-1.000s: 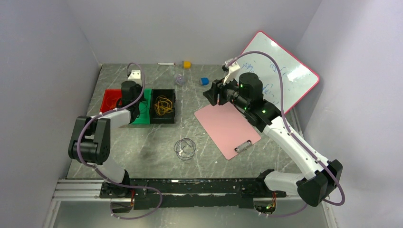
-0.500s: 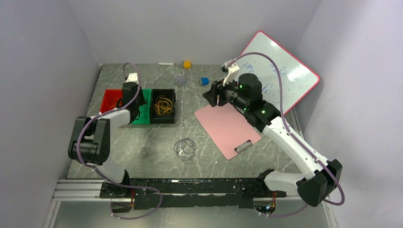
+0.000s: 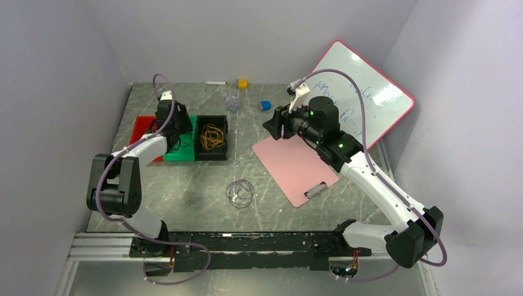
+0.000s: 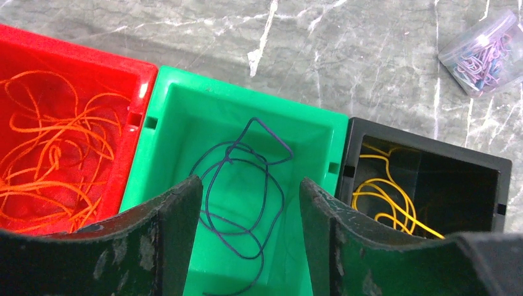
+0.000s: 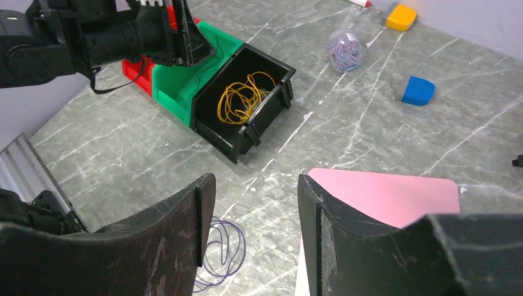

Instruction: Untangle the cables

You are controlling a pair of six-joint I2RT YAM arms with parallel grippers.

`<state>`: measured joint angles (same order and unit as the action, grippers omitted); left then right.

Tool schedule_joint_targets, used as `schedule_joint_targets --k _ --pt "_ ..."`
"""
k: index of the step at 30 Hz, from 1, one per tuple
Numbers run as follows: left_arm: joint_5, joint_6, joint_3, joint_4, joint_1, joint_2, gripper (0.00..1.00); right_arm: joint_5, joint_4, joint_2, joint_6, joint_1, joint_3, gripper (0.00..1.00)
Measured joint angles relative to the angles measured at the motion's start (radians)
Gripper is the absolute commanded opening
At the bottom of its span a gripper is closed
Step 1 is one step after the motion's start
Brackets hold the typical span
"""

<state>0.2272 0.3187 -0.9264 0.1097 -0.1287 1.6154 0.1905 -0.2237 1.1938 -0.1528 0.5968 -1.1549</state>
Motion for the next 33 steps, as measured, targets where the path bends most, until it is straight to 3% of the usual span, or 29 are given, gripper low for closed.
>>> schedule_joint_targets --k 6,12,19,29,33 --pt "0.013 0.019 -0.003 -0.078 0.000 -0.080 0.67 -0.001 0.004 0.000 -0.002 0.000 0.004 0.55" --pt "0.004 0.014 -0.077 -0.122 0.009 -0.100 0.61 -0.004 0.010 0.000 -0.008 0.000 0.005 0.55" --pt "-0.045 -0.009 -0.214 -0.146 0.023 0.026 0.53 -0.004 0.017 0.013 -0.020 0.000 0.005 0.55" --pt "-0.086 -0.009 -0.223 -0.187 0.039 0.164 0.49 -0.021 0.016 0.014 -0.020 0.000 0.005 0.55" --pt "-0.086 -0.008 -0.229 -0.194 0.042 0.191 0.42 -0.025 0.016 0.014 -0.019 0.000 0.005 0.55"
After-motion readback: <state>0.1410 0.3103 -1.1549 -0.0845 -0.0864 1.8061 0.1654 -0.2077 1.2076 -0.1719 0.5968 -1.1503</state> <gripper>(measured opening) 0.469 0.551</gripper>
